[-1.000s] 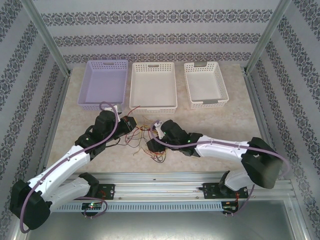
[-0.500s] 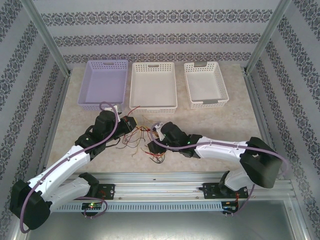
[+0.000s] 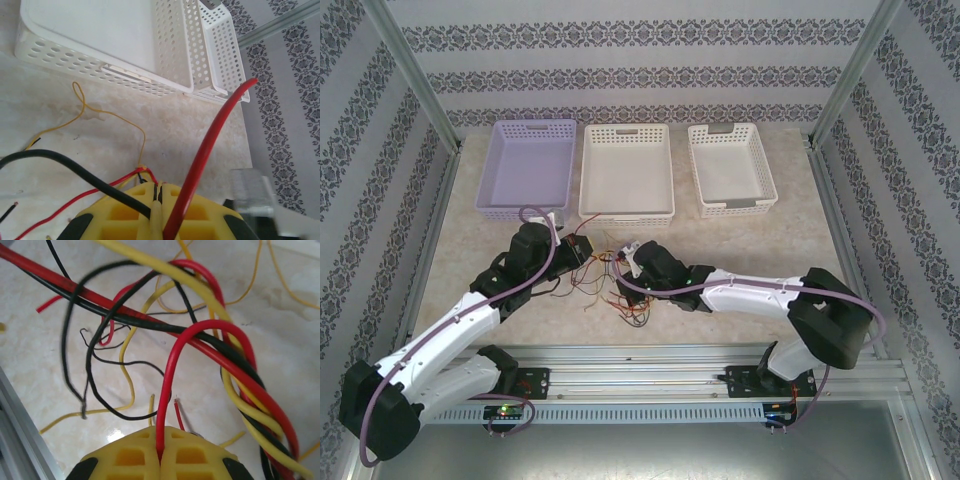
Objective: Untangle the cables
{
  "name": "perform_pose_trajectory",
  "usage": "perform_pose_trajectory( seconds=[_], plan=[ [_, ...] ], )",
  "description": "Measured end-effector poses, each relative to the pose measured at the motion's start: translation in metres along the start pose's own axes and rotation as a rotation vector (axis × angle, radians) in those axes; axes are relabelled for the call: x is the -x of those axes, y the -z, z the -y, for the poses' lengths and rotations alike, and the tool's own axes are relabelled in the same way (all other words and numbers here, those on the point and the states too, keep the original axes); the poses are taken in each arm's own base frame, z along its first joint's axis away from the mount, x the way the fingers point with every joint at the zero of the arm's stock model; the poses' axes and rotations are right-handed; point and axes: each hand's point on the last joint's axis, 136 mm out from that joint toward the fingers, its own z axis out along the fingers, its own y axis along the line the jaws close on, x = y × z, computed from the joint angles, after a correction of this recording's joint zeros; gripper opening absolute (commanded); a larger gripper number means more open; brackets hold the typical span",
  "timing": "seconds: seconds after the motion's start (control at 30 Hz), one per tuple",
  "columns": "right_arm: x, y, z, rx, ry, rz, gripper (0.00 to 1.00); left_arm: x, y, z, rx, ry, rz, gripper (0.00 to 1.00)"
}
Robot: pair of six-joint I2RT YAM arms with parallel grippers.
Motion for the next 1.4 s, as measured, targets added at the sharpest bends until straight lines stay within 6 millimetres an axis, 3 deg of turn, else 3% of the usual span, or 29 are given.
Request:
perform_pose_trajectory(
  seconds=[0.1,0.33,0.57,0.83,1.13,1.4],
  plan=[
    [0.009,0.023,0.004,0.001,-0.011,0.053,0.00,-0.003,0.003,-0.006,0.027,-0.043,-0.010,0.00],
    [0.029,0.088,0.043,-0.015,-0.123,0.214,0.00,-0.020,0.006,-0.031,0.132,-0.150,-0.088,0.00],
    [0.038,0.134,0.073,-0.023,-0.251,0.300,0.00,-0.018,0.007,-0.032,0.174,-0.185,-0.118,0.00],
    [0.030,0.182,0.140,-0.183,-0.470,0.382,0.00,-0.013,0.017,-0.038,0.263,-0.211,-0.136,0.00],
    [0.019,0.213,0.174,-0.256,-0.635,0.412,0.00,0.003,0.037,-0.030,0.331,-0.265,-0.150,0.00],
    [0.012,0.242,0.192,-0.396,-0.695,0.433,0.00,0.034,0.068,-0.048,0.459,-0.306,-0.087,0.00]
  ],
)
